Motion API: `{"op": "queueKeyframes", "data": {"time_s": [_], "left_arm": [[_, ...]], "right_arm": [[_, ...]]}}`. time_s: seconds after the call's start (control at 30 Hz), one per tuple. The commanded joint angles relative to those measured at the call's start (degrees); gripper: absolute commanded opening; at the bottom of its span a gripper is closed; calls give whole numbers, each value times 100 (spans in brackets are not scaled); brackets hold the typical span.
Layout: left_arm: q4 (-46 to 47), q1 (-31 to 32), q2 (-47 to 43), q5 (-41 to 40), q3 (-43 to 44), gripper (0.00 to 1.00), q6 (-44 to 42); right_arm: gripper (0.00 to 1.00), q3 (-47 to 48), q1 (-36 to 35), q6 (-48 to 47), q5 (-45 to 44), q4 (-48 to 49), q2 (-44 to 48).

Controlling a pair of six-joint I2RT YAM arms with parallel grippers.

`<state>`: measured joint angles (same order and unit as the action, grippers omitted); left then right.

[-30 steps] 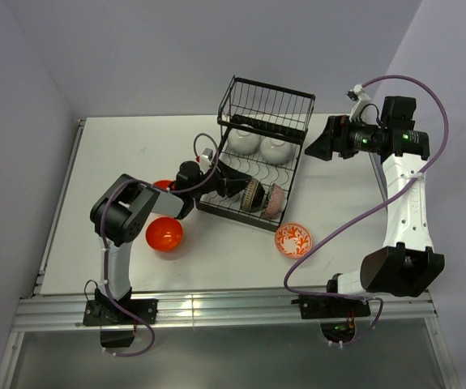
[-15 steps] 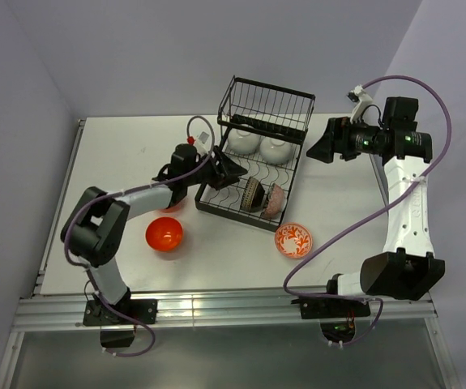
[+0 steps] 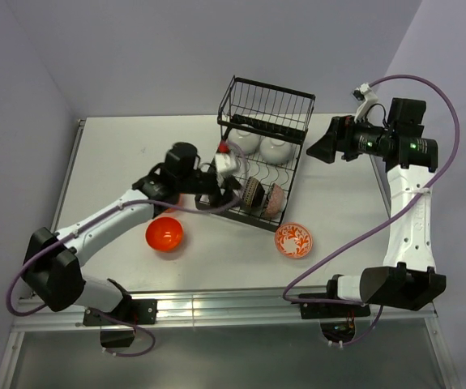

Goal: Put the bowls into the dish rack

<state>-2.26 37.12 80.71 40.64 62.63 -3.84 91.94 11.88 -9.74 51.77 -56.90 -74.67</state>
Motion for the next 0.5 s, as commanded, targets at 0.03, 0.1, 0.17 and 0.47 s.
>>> {"op": "queueKeyframes", "data": {"time_s": [0.03,0.1,0.17,0.47], "left_arm": [[-1425,1190,103,200,372,56,-3507],[-1723,1875,331,-230,434,56,-4592],[-1988,2384,620,-416,495,56,-5160],[-1954,2738,1842,-785,1216,53,-6295]], "right_arm": [[100,394,60,507,237,426,129],[100,447,95,604,298,496,85],[100,491,235,815,553,557,15],[100,228,702,1659,1573,1260,-91]]}}
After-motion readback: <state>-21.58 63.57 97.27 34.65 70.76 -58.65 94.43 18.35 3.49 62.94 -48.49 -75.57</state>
